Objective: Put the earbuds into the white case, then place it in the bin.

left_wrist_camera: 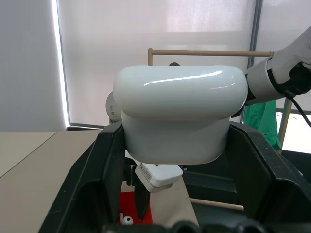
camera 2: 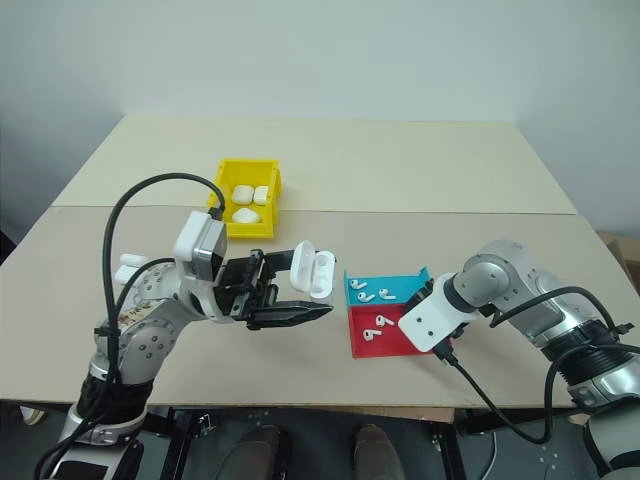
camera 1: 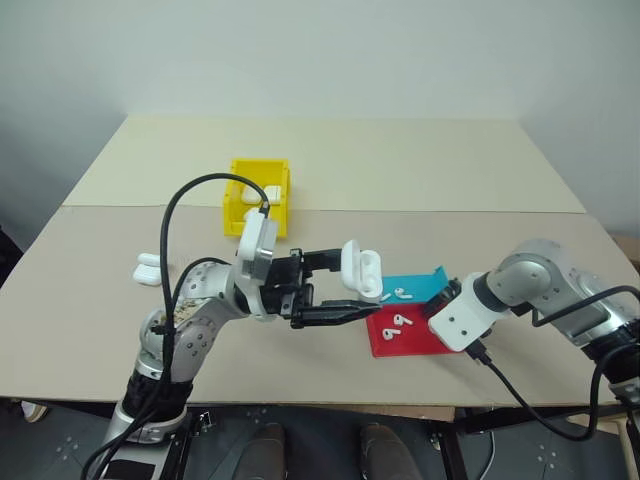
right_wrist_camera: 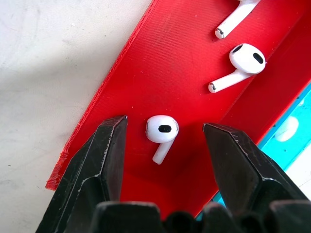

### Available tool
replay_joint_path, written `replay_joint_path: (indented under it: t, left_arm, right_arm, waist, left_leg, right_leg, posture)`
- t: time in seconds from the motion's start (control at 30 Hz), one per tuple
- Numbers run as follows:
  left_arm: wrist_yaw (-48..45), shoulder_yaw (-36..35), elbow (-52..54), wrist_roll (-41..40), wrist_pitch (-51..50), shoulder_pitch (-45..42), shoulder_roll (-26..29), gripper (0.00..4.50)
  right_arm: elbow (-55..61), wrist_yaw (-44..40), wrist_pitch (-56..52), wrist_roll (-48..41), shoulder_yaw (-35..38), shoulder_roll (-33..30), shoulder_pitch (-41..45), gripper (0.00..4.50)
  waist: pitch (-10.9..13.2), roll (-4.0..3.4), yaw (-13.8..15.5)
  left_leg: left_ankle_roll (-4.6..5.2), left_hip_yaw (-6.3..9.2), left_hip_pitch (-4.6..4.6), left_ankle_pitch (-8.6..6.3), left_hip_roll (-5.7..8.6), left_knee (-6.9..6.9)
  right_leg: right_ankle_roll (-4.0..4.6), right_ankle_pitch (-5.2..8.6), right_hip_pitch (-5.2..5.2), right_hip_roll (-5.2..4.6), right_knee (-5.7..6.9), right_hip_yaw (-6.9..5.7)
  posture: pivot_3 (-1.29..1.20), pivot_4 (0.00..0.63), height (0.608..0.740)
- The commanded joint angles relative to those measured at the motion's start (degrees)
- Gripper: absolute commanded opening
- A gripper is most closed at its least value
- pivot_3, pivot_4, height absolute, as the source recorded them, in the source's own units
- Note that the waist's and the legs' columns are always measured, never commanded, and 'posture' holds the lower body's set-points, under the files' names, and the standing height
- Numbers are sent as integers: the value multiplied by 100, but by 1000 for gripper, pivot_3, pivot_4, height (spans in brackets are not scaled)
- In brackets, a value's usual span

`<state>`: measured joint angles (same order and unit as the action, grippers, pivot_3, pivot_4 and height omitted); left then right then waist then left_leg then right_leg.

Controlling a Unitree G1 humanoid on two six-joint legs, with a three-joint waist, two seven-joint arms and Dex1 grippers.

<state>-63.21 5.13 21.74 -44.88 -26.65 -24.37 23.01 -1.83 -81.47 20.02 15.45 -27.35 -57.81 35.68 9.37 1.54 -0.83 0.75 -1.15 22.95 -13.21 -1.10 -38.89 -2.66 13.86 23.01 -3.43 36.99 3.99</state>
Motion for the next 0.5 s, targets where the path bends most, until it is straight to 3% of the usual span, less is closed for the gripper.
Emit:
replay_joint_path:
  t: [0.03, 0.1, 0.27, 0.5]
  left_arm:
    - [14, -49, 150, -105, 4, -78, 12, 2782]
    - [17, -45, 143, -106, 11, -87, 12, 2782]
    - [29, -58, 155, -109, 12, -89, 22, 2782]
    - [40, -101, 156, -131, 1, -83, 68, 2782]
  right_arm:
    - [-48, -47, 110, 152, 35, -54, -75, 2767]
    - [-47, -53, 135, 153, 32, -50, -85, 2333]
    - [-43, -77, 172, 168, 48, -21, -122, 671]
    - [68, -35, -27, 70, 192, 18, -218, 610]
  waist:
    - [0, 0, 0]
    - [0, 0, 0]
    - [0, 0, -12]
    - [0, 0, -7]
  left_leg:
    - [0, 0, 0, 0, 0, 0]
    - [0, 0, 0, 0, 0, 0]
    - [0, -1, -2, 0, -1, 1]
    - [0, -1, -1, 0, -1, 3]
  right_leg:
    - [0, 0, 0, 0, 0, 0]
    - [0, 0, 0, 0, 0, 0]
    - [1, 1, 0, 1, 0, 0]
    - [2, 1, 0, 1, 0, 0]
  posture:
    - [0, 150, 740]
    - [0, 150, 740]
    - [0, 150, 740]
    - [0, 150, 740]
